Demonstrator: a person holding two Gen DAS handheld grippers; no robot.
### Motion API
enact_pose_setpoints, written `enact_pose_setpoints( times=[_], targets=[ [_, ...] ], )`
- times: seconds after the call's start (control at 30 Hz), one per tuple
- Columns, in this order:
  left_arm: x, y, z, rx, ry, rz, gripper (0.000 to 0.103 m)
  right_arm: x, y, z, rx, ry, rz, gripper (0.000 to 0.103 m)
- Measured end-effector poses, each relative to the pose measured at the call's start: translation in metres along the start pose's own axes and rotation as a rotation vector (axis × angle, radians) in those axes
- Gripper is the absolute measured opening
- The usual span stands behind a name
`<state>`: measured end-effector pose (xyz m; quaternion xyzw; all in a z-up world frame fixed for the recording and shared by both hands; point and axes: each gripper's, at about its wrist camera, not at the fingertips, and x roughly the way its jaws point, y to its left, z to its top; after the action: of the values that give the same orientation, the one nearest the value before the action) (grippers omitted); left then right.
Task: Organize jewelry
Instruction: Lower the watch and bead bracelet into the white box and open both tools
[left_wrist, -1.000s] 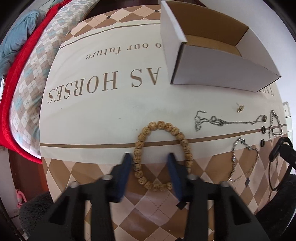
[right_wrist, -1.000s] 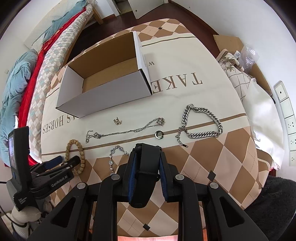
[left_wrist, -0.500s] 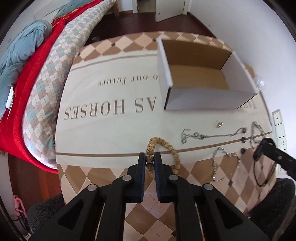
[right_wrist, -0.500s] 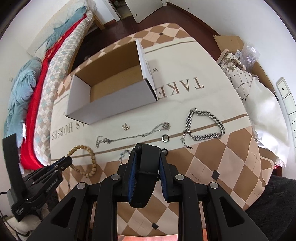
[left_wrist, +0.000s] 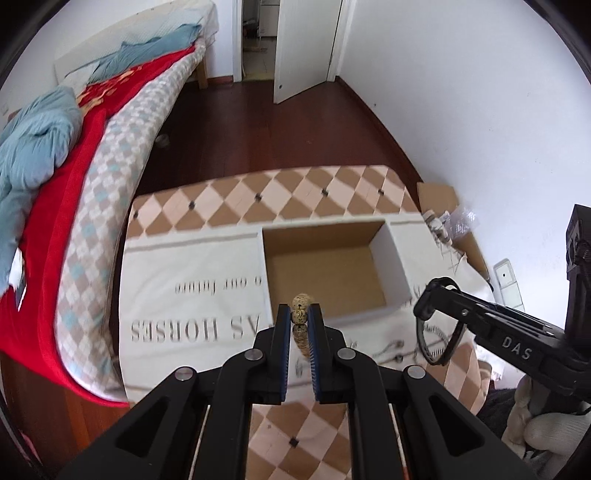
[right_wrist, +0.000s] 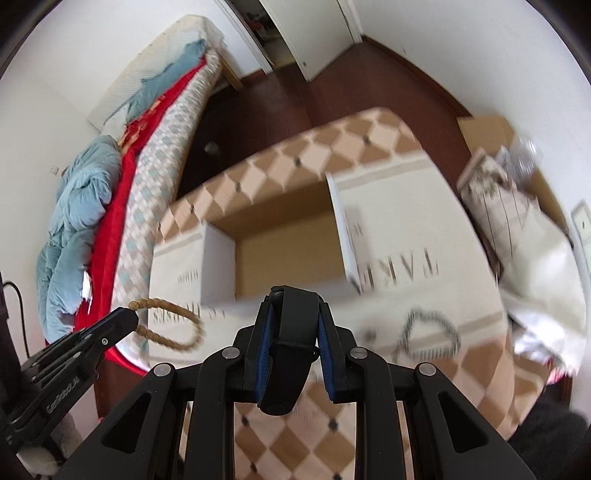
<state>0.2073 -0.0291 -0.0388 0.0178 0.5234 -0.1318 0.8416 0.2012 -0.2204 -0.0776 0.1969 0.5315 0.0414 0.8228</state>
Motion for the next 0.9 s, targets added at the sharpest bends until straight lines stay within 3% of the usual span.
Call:
enact_pose_setpoints(
  times=[0.27, 0.5, 0.53, 0.63, 0.73, 0.8, 0.9],
  targets=[
    [0.057, 0.002, 0.046, 0.005, 0.061, -0.024, 0.007, 0.050, 0.005, 0.056, -0.034, 0.048, -0.041, 0.024],
    [0.097, 0.013, 0.059, -0.046, 0.135, -0.054, 0.010, 0.096, 0.002, 0.070, -0.066, 0.143, -0.065, 0.025],
    [0.099, 0.015, 0.060, -0.057, 0.141, -0.056, 0.011, 0.100, 0.002, 0.072, -0.067, 0.150, -0.069, 0.028],
    [0.101, 0.017, 0.062, -0.064, 0.141, -0.038, 0.013, 0.106, 0.001, 0.074, -0.057, 0.163, -0.053, 0.070],
    [0.097, 0.020, 0.059, -0.049, 0.096, 0.033, 0.032, 0.100, 0.000, 0.077, -0.061, 0.134, -0.082, 0.075],
    [0.092, 0.023, 0.053, -0.041, 0.050, 0.102, 0.076, 0.093, -0.003, 0.075, -0.070, 0.111, -0.139, 0.082],
    [0.086, 0.026, 0.041, -0.028, 0.001, 0.184, 0.097, 0.084, -0.005, 0.069, -0.109, 0.080, -0.244, 0.099]
  ],
)
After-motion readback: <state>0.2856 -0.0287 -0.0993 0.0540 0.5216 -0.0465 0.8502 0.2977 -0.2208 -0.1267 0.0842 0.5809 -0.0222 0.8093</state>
